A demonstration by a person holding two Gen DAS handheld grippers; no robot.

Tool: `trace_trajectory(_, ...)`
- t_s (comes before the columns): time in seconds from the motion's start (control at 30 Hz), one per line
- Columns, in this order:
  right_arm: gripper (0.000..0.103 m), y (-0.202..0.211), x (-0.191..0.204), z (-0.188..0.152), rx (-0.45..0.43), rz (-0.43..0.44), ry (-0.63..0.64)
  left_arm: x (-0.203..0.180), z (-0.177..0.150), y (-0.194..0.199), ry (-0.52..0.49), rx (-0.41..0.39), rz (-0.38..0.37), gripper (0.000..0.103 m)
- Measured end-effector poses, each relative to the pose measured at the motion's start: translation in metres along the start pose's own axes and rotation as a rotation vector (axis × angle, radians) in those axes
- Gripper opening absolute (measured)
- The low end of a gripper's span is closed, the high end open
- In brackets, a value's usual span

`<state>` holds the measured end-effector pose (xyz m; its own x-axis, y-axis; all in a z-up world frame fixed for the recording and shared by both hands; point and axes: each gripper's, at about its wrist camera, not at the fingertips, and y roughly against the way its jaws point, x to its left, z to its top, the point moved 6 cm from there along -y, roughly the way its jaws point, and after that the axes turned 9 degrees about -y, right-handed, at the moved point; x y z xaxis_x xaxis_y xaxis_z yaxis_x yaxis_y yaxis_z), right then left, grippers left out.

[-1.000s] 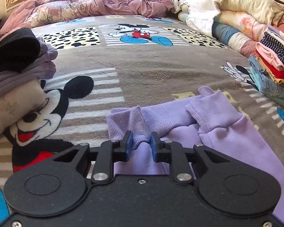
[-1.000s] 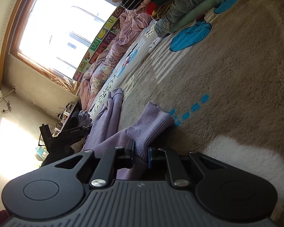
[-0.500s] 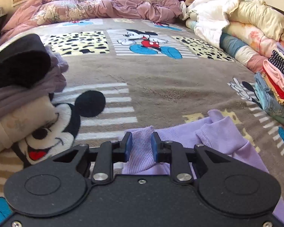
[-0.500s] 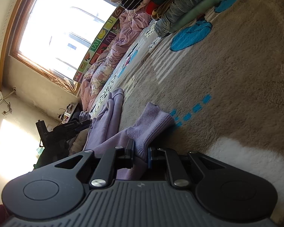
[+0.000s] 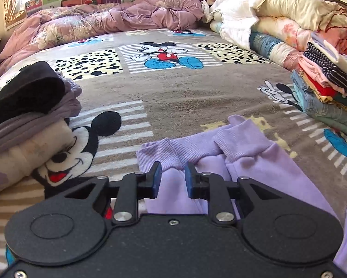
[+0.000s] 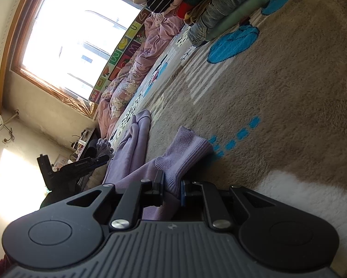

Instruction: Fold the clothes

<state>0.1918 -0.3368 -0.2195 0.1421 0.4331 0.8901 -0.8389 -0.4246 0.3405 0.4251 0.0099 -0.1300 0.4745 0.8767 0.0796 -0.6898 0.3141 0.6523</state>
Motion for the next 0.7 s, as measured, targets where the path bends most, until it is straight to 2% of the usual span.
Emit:
trace_trajectory(0.23, 0.016, 0.003, 0.002, 0.001, -0.030, 0.008, 0.001, -0.037, -0.052, 0.063, -0.024, -0.016, -0.041, 0.019)
trace_trajectory(0.3, 0.016, 0.003, 0.004, 0.001, -0.036, 0.014, 0.005, -0.049, -0.072, 0.062, -0.012, 0.014, -0.069, 0.019)
trace_trajectory(0.4, 0.016, 0.004, 0.005, 0.000, -0.041, 0.013, 0.017, -0.062, -0.096, 0.044, -0.012, 0.073, -0.069, 0.018)
trace_trajectory(0.5, 0.016, 0.006, 0.006, 0.001, -0.054, 0.023, 0.023, -0.061, -0.093, 0.047, 0.017, 0.071, -0.071, 0.019)
trace_trajectory(0.63, 0.016, 0.009, 0.006, 0.003, -0.072, 0.032, 0.026, -0.071, -0.092, 0.078, -0.022, 0.033, -0.073, 0.020)
trace_trajectory(0.7, 0.016, 0.010, 0.007, 0.004, -0.079, 0.043, 0.020, -0.072, -0.099, 0.098, -0.003, 0.005, -0.061, 0.031)
